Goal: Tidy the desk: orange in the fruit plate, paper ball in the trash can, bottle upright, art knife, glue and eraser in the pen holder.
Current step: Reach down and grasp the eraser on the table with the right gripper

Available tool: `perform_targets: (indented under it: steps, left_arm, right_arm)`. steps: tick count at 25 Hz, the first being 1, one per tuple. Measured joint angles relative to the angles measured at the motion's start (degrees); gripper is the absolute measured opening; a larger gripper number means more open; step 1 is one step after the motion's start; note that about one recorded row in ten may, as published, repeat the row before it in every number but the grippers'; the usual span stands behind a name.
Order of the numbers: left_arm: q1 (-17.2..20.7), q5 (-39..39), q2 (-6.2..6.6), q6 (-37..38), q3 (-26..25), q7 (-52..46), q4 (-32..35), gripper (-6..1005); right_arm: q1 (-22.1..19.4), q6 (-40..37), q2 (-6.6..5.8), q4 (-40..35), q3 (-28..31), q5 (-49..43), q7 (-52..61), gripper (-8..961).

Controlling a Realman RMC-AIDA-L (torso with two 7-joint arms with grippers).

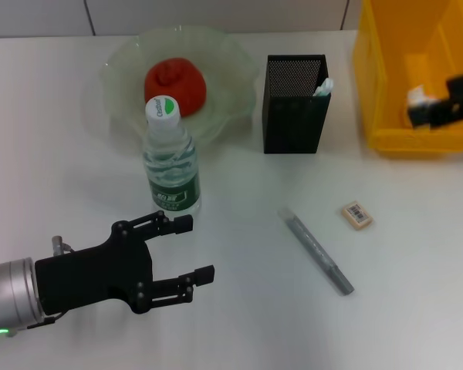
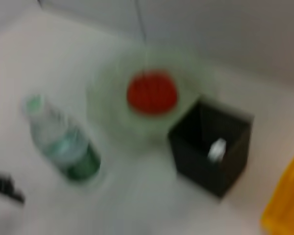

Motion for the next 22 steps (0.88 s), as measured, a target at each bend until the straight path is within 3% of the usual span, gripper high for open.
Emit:
perform_targets:
  steps: [3, 4, 5, 9, 14, 22]
  left_arm:
    - [-0.15, -0.01, 0.03, 0.0, 0.02, -0.14, 0.0, 798]
    - [-0.18, -0.01, -0.01, 0.0, 0.06, -0.15, 0.0, 798]
    - [-0.18, -0.01, -0.01, 0.0, 0.06, -0.15, 0.0, 798]
    - [-0.21, 0.0, -0.02, -0.06, 0.09, -0.15, 0.0, 798]
    - [-0.36, -0.01, -0.01, -0.09, 0.09, -0.15, 0.0, 798]
    - [-0.28, -0.01, -0.01, -0.42, 0.16, -0.09, -0.08, 798]
  right_arm:
    - [2.6, -1.72, 0.26, 4.57, -5.4, -6.65, 1.38, 837]
    - [3.04, 0.23, 0.34, 8.08, -11.17, -10.75, 3.17, 838]
    - [3.04, 0.23, 0.34, 8.08, -11.17, -10.75, 3.17, 838]
    - [4.57, 7.65, 0.46, 17.76, -22.54, -16.09, 8.83, 837]
    - [7.11, 13.54, 0.6, 26.11, -27.82, -17.63, 11.95, 836]
    - [9.42, 18.74, 0.63, 33.36, -29.42, -17.76, 13.49, 816]
